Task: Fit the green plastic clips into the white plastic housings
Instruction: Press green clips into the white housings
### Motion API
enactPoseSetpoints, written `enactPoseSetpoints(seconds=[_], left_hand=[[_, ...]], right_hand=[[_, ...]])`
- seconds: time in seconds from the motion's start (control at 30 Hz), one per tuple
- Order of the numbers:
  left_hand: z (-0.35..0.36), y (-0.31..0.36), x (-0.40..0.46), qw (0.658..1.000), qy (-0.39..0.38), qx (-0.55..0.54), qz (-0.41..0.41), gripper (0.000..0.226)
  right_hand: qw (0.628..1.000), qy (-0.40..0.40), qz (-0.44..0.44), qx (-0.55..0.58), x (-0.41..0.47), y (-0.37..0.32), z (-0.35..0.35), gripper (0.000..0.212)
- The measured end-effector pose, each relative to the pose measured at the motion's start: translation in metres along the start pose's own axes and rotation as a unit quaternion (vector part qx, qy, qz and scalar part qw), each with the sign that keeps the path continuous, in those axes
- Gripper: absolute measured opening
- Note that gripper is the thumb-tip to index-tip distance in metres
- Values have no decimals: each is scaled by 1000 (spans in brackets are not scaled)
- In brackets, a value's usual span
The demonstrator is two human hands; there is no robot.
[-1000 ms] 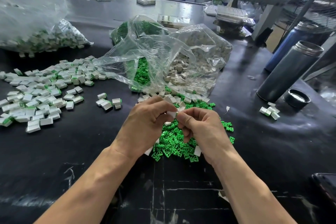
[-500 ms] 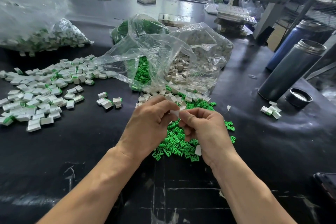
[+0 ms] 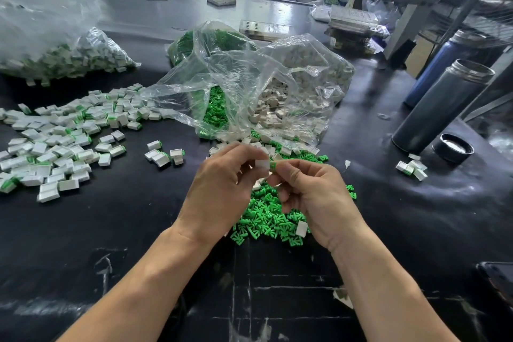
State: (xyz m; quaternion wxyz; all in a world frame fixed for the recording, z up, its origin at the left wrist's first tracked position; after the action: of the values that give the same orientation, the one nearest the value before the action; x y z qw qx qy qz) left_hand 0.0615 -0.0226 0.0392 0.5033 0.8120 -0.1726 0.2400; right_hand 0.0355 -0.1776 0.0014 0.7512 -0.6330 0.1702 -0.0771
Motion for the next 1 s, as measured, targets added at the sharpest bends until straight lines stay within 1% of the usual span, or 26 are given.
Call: enactPoseSetpoints(seconds=[0.13, 0.3, 0.43, 0.6, 0.7, 0.77, 0.83, 0.9, 1.0], left_hand=[[-3, -2, -1, 998, 18, -37, -36, 27], [0, -3, -2, 996, 2, -70, -59, 22], [3, -4, -3, 991, -17, -102, -89, 22], [8, -11, -5, 974, -43, -159, -156, 19], [9, -11, -6, 966, -40, -187, -173, 19], [9, -13, -6, 962, -36, -199, -181, 17], [9, -15, -5, 959, -30, -210, -186, 16], [8, -14, -4, 959, -25, -213, -183, 16], [10, -11, -4, 953, -33, -233, -191, 15]], right_hand=[[1000, 3, -17, 5, -2, -1, 4, 20], [997, 35, -68, -33, -3, -7, 0, 11], [991, 49, -98, -71, -3, -10, -2, 11], [986, 63, -123, -89, -4, -12, -4, 15], [980, 71, -151, -106, -6, -14, -4, 19], [981, 66, -155, -96, -7, -15, -3, 19], [986, 58, -141, -71, -7, -15, -2, 17], [990, 47, -118, -61, -7, -13, -1, 26], [995, 10, -88, -53, -9, -9, 7, 48]])
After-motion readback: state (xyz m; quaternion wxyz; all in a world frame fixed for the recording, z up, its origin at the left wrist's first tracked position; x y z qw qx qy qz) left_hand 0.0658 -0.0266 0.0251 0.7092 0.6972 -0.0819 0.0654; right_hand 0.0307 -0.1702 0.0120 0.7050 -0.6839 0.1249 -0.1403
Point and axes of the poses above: each hand's wrist, its own x-axis towards the middle knuckle, its own z-axis out of the palm, y = z × x, the point moved 8 cm from there along x, towards the middle knuckle, and after that the axes turned 12 degrees about y, right-handed, at the moved point
